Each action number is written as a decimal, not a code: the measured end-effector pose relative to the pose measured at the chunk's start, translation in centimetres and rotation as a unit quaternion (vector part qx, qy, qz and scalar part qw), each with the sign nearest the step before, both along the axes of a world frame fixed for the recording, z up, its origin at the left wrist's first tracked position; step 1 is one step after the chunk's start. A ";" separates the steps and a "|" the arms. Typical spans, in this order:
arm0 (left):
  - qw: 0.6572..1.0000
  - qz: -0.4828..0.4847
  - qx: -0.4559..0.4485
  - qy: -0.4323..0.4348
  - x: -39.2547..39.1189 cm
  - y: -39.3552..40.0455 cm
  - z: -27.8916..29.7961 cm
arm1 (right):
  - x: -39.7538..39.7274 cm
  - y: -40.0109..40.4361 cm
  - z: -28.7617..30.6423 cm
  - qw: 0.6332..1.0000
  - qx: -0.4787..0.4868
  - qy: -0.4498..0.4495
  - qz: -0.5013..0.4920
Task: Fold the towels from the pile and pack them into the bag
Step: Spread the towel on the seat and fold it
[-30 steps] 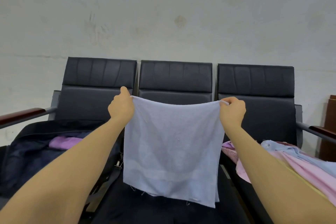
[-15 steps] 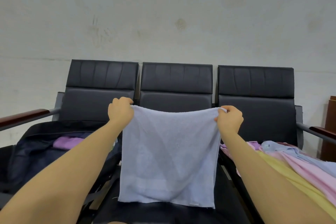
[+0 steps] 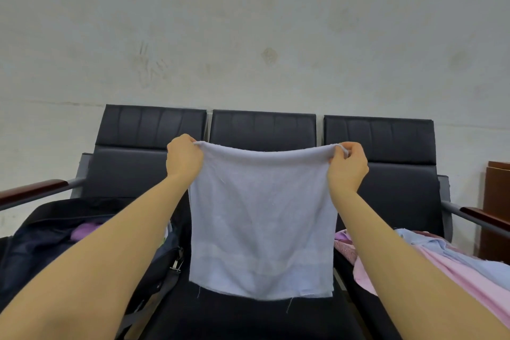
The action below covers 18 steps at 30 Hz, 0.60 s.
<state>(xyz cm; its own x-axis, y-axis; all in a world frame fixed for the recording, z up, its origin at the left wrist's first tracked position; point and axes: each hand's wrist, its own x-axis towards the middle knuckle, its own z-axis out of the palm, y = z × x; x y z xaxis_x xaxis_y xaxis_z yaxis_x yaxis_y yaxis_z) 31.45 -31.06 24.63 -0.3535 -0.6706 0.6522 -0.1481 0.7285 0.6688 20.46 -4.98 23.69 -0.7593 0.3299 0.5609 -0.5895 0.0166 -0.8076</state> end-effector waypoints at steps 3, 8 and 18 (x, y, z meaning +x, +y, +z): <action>0.998 -0.007 -0.029 -0.047 0.1 -0.1 -0.1 | 0.1 0.1 -0.5 1.000 0.010 -0.007 -0.005; 0.998 0.003 -0.047 -0.051 0.2 -0.1 -1.7 | -0.2 0.5 -2.2 1.000 0.016 -0.018 -0.014; 0.997 0.006 -0.021 -0.070 -1.8 -0.9 -6.4 | -3.3 1.0 -6.7 0.997 0.047 -0.068 -0.012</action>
